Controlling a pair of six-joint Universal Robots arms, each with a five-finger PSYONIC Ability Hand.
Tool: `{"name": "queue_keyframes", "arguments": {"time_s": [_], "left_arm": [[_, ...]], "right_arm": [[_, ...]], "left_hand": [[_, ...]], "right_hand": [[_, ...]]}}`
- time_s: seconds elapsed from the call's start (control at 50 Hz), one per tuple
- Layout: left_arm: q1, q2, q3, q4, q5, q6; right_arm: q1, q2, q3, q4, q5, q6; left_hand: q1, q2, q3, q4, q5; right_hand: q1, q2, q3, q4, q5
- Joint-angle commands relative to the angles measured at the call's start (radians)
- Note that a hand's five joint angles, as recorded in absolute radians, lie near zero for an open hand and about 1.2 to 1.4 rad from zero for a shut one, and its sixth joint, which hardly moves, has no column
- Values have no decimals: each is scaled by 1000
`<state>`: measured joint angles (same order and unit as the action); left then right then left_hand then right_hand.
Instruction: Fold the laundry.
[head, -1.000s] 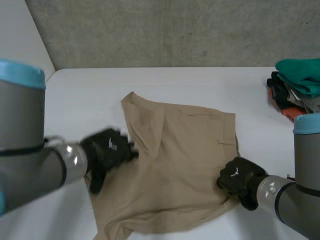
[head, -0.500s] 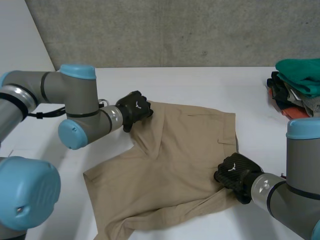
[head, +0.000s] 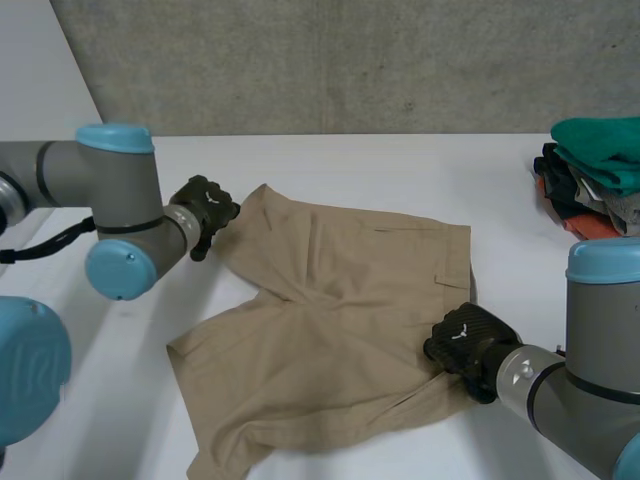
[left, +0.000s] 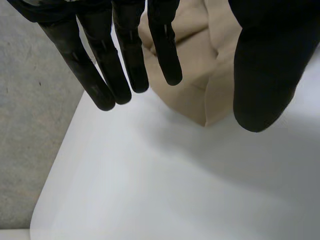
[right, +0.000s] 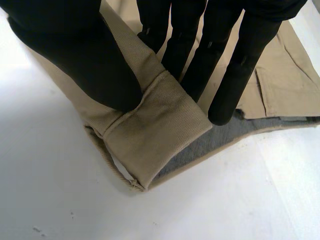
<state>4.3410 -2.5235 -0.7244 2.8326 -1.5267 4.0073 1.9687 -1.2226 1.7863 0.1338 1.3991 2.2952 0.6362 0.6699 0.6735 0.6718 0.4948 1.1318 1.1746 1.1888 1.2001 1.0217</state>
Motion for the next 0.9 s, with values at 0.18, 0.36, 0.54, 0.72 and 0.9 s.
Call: {"name": "queue_keyframes", "arguments": {"time_s": [0.18, 0.36, 0.54, 0.72, 0.9], "left_arm": [[-12, 29, 46, -4, 206, -123], [-27, -98, 152, -44, 345, -120], [-34, -199, 266, -137, 326, -33], [-40, -232, 302, -147, 287, 55], [-52, -144, 248, -128, 56, 30]], "right_arm": [[15, -6, 10, -10, 9, 20], [12, 0, 10, -16, 9, 20], [1, 0, 9, -26, 8, 21], [-11, 0, 5, -34, 8, 21], [-19, 2, 10, -34, 6, 21]], "left_hand": [[3, -31, -34, -33, -30], [29, -4, -8, -6, -4], [26, -7, -11, -9, -7], [418, 385, 381, 383, 385], [760, 726, 723, 724, 727]], "right_hand": [[264, 222, 207, 196, 200], [264, 222, 207, 196, 200], [264, 222, 207, 196, 200], [264, 222, 207, 196, 200], [264, 222, 207, 196, 200]]}}
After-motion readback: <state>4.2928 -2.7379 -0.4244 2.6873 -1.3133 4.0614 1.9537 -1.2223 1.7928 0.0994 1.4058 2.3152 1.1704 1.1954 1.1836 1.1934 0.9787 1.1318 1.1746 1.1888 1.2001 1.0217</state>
